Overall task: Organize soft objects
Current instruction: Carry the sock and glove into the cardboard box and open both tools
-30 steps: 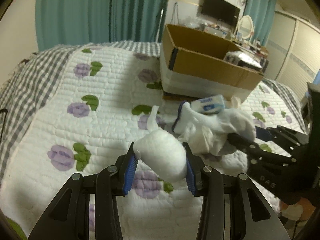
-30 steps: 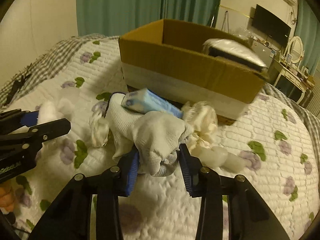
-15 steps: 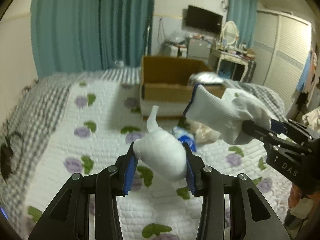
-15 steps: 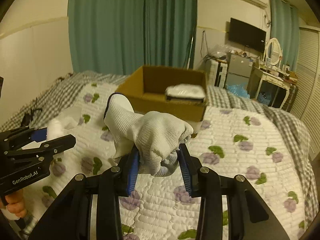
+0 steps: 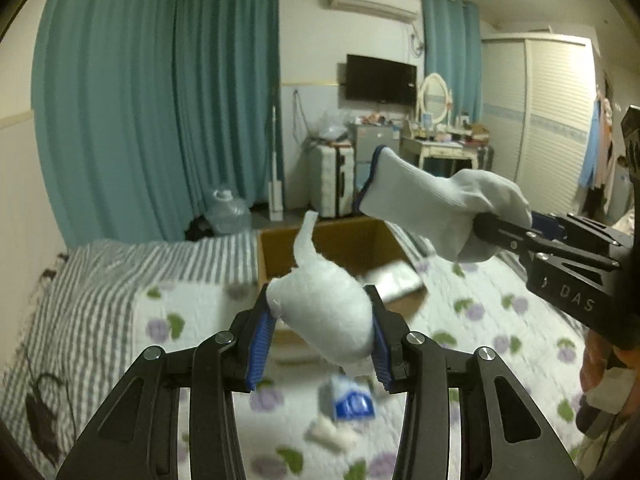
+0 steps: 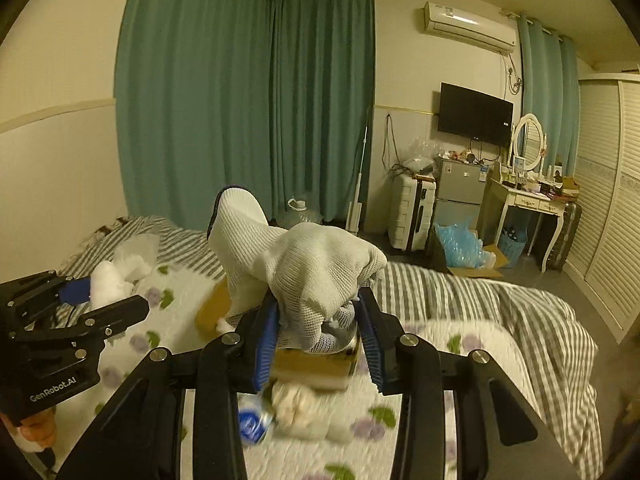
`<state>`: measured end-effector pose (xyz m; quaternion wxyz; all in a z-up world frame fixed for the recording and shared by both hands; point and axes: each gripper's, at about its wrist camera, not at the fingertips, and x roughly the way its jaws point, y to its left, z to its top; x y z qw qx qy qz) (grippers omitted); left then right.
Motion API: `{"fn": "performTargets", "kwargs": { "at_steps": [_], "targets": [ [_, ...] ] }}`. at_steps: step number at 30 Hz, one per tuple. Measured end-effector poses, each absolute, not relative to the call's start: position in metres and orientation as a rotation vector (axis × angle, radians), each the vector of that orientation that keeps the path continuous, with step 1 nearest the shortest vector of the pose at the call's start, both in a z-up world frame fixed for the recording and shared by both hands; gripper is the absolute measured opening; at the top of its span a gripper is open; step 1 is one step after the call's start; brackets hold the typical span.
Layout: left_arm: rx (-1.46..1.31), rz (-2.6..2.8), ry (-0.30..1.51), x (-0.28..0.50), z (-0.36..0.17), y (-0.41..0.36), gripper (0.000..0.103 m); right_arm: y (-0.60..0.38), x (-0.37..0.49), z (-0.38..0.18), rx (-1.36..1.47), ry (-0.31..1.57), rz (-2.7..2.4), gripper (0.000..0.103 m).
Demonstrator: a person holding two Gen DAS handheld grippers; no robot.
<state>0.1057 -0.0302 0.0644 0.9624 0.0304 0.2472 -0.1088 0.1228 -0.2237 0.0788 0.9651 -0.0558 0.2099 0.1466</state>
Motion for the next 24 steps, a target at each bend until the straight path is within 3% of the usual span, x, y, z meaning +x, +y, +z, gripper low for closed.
{"fn": "performTargets", "kwargs": {
  "at_steps": [8,10,11,14,17,20,24],
  "targets": [
    [0.076,-0.196,0.508,0.21,0.053,-0.038,0.044,-0.205,0.235,0.045,-0.096,0.525,0.305,0.037],
    [0.099,-0.195,0.523,0.228,0.042,-0.043,0.049,-0.201,0.258,0.03,-0.099,0.55,0.312,0.038],
    [0.108,-0.197,0.538,0.239,0.034,-0.045,0.057,-0.199,0.266,0.024,-0.1,0.556,0.313,0.038],
    [0.113,-0.198,0.593,0.272,0.008,-0.048,0.058,-0.198,0.288,0.008,-0.088,0.563,0.311,0.044],
    [0.123,-0.181,0.615,0.291,-0.011,-0.046,0.07,-0.202,0.299,0.001,-0.057,0.547,0.319,0.07],
    [0.122,-0.171,0.627,0.3,-0.02,-0.044,0.071,-0.206,0.297,0.001,-0.028,0.52,0.339,0.075],
    [0.109,-0.144,0.613,0.3,-0.02,-0.043,0.071,-0.206,0.291,0.015,-0.04,0.501,0.33,0.091]
  ]
}}
